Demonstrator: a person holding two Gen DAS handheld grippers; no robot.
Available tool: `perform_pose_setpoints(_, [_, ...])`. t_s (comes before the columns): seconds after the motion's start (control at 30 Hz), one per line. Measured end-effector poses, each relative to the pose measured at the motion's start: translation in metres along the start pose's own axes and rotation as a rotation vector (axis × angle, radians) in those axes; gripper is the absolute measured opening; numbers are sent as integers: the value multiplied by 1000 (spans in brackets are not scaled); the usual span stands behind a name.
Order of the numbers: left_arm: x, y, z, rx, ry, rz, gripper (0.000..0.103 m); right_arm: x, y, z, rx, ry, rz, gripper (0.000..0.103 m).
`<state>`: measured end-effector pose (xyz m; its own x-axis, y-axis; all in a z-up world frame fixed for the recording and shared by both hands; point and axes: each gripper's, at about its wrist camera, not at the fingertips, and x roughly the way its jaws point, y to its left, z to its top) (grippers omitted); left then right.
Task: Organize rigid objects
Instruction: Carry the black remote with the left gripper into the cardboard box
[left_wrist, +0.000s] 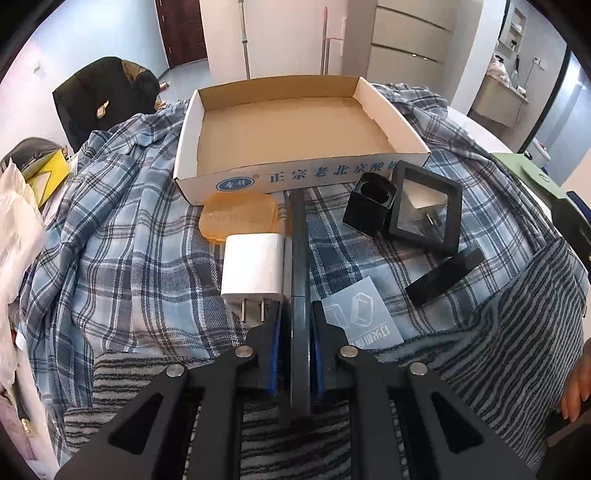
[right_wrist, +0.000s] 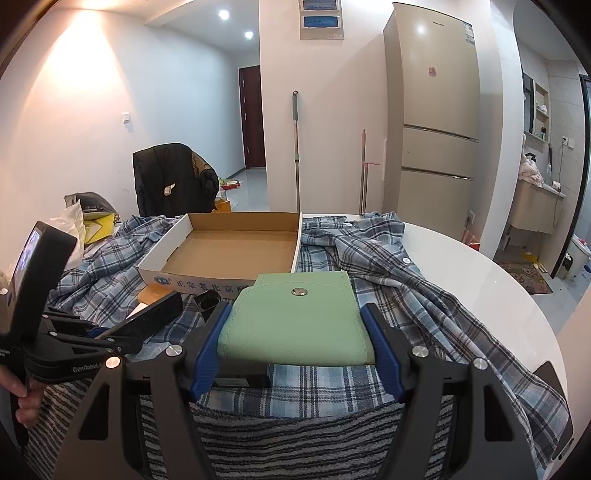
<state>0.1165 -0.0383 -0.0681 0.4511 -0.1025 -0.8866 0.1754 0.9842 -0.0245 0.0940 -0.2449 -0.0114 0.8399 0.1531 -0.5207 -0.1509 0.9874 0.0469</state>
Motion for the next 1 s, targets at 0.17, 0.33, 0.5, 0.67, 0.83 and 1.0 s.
perform_pose_setpoints(0.17, [-19,2,-15,-5,-109,-28,15,4,0,1,8,9,14,69])
perform_pose_setpoints(0.33, [-52,0,-19,12,-236,-41,15,5,1,0,6,6,13,69])
perform_pose_setpoints(0.5, [-91,-2,-18,30,-369,-10,15,1,6,5,-3,5,9,69])
perform_pose_setpoints(0.67, [-126,-1,-14,35,-492,8,15,-16,7,22,6,-4,34,69])
perform_pose_setpoints(0.83, [-154,7,5,-8,-565,-4,15,-45,14,62,-21,-95,16,69])
perform_pose_setpoints(1.0, [-176,19,37,-61,-621,-5,15,-57,24,115,-31,-183,20,69])
